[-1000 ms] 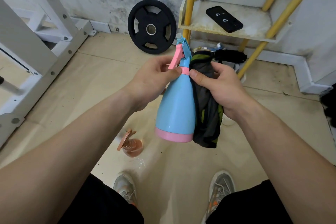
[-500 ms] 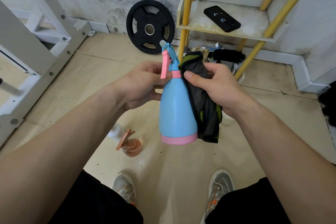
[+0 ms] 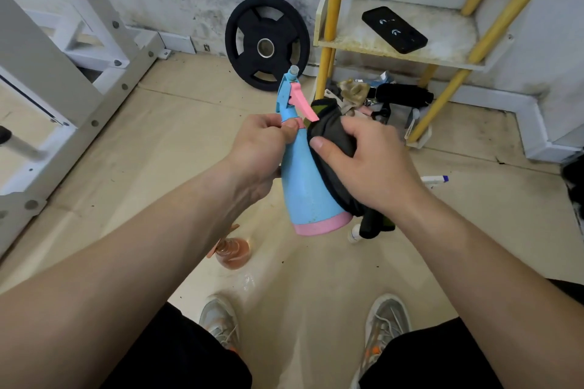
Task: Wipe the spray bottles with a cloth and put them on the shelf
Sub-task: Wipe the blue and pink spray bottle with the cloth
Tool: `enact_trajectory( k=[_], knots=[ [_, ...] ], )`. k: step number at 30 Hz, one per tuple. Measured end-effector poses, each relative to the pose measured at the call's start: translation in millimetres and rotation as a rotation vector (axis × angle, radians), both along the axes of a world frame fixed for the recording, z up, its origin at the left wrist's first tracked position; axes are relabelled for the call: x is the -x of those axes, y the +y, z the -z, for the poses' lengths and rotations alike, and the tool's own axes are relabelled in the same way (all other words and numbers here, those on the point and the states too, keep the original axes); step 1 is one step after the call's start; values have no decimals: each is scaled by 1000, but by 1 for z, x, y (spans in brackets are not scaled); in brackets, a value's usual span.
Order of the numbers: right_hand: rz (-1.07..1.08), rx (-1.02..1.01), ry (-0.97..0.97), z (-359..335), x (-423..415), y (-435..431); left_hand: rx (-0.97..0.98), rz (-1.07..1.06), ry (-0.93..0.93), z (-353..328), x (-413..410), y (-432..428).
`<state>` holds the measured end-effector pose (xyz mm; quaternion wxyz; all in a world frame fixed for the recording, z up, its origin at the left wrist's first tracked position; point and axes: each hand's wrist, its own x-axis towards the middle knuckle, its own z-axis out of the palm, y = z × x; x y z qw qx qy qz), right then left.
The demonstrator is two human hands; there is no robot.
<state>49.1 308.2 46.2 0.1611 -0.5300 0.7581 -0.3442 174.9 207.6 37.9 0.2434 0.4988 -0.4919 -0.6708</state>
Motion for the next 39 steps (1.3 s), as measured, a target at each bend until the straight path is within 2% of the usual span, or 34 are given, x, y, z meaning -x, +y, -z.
enact_trajectory(
  k=[4, 9, 11, 14, 17, 19, 23, 28, 32, 39],
  knots=[
    [-99, 89, 294, 13, -19, 6, -9, -133, -63, 4, 3, -3],
    [-266, 90, 424, 23, -31, 15, -70, -262, -18, 5, 1, -4],
    [-225, 76, 353, 22, -21, 10, -109, -247, 6, 5, -1, -4],
    [-86, 124, 72, 14, 2, -1, -163, -94, 45, 4, -5, -4],
    [28, 151, -159, 9, 17, -7, -111, 95, 65, 1, -6, 1],
    [66, 164, -244, 11, 22, -8, -48, 160, 66, -2, -6, 3],
    [108, 191, -405, 12, 24, -8, 67, 228, 72, -8, -8, 1],
    [151, 204, -812, 7, 15, -9, 96, 247, 86, -8, -6, 7],
    [131, 169, -838, 10, 7, -9, -21, 166, 151, -9, -5, 9],
    [146, 124, -638, 11, -1, -2, -80, -2, 160, -12, -1, 2]
  ],
)
